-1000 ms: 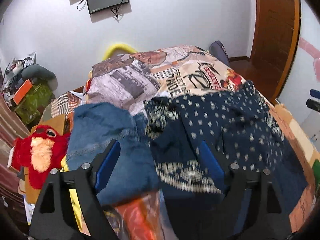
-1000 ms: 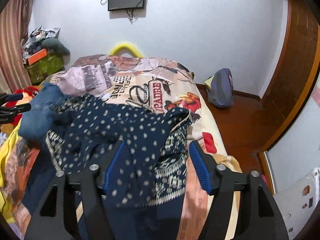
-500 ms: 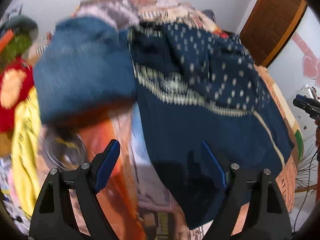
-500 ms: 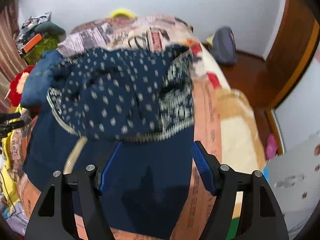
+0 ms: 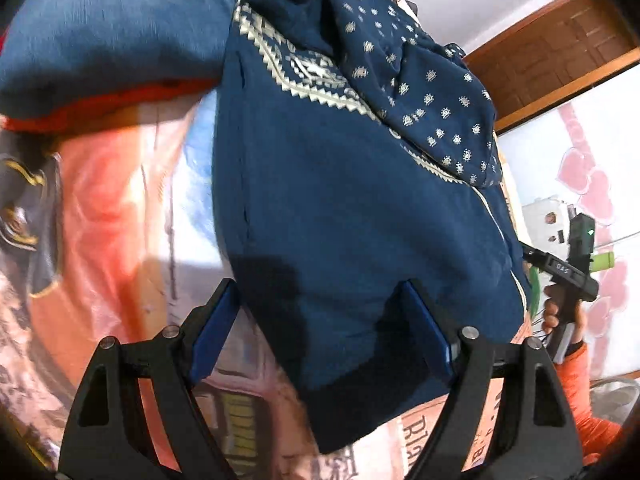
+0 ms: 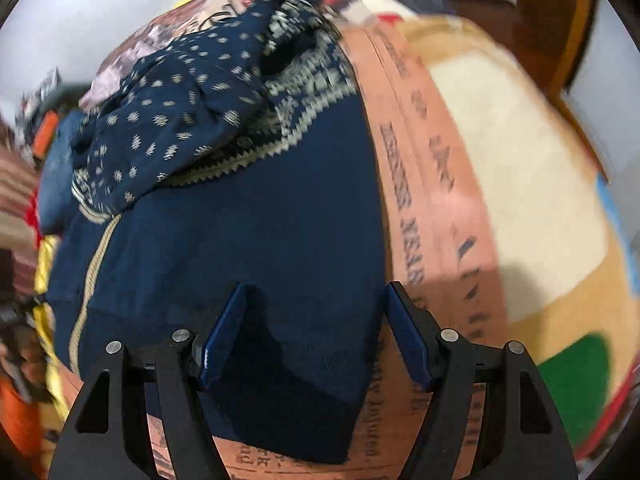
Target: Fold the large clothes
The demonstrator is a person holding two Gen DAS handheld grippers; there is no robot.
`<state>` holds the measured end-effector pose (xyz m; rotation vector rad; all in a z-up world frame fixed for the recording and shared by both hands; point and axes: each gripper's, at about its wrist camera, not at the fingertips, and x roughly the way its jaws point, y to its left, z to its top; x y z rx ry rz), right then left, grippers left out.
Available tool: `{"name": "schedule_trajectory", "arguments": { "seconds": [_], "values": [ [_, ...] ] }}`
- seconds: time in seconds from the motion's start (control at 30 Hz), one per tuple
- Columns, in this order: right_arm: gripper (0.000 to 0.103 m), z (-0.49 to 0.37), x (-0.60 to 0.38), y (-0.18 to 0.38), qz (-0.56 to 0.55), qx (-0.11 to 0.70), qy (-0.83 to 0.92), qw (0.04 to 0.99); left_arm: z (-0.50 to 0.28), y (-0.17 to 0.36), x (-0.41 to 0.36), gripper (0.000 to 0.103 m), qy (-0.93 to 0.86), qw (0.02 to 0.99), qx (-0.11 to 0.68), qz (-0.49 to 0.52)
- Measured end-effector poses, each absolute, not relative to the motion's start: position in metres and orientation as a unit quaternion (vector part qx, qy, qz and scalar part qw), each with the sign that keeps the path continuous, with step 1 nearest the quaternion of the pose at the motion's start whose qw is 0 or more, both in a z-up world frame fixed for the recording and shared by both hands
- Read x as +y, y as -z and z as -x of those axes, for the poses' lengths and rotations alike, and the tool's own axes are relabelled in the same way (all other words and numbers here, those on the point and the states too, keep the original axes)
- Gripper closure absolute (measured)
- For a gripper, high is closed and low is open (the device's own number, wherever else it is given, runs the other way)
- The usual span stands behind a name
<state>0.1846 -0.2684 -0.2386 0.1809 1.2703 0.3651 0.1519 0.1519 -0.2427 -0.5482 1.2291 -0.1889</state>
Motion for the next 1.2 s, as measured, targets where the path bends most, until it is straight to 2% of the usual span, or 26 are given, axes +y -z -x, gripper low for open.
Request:
{"name": "schedule_trajectory", "arguments": {
  "seconds": [0.13, 0.2, 0.23, 0.27, 0.3, 0.33, 0.37, 0.47, 0.6, 0.93, 1.2],
  "values": [
    [0.035, -0.186, -0.270, 0.242, -0.108, 0.580, -0.180, 0.788, -0.151, 0.245, 0.149, 0.022, 0.083, 0.783, 0.556, 0.265],
    [0.045, -0.186, -0.267, 0.242, -0.110, 0.573, -0.184, 0.791, -0.148, 0.241, 0.147, 0.032, 0.085, 0.791, 0.547, 0.261],
    [0.053, -0.186, -0.265, 0.242, -0.111, 0.571, -0.189, 0.792, -0.146, 0.237, 0.148, 0.041, 0.086, 0.795, 0.543, 0.255],
    [0.063, -0.186, -0.262, 0.241, -0.113, 0.568, -0.193, 0.792, -0.145, 0.231, 0.148, 0.055, 0.088, 0.801, 0.538, 0.247],
    [0.068, -0.186, -0.260, 0.240, -0.115, 0.567, -0.199, 0.791, -0.145, 0.225, 0.144, 0.063, 0.089, 0.808, 0.532, 0.235],
    [0.079, -0.188, -0.259, 0.239, -0.119, 0.567, -0.205, 0.789, -0.146, 0.219, 0.142, 0.076, 0.089, 0.815, 0.528, 0.220],
    [0.090, -0.190, -0.259, 0.240, -0.126, 0.567, -0.210, 0.786, -0.147, 0.215, 0.140, 0.084, 0.093, 0.821, 0.524, 0.209],
    [0.094, -0.196, -0.253, 0.234, -0.145, 0.564, -0.214, 0.784, -0.150, 0.202, 0.131, 0.092, 0.109, 0.836, 0.512, 0.166],
    [0.095, -0.198, -0.245, 0.209, -0.128, 0.535, -0.227, 0.804, -0.159, 0.181, 0.137, 0.095, 0.115, 0.849, 0.492, 0.154],
    [0.096, -0.241, -0.221, 0.132, -0.100, 0.445, -0.260, 0.851, -0.225, 0.114, 0.169, 0.096, 0.101, 0.876, 0.413, 0.229],
    [0.096, -0.332, -0.212, 0.127, -0.147, 0.429, -0.220, 0.864, -0.319, 0.113, 0.208, 0.096, 0.017, 0.878, 0.405, 0.257]
  ]
}}
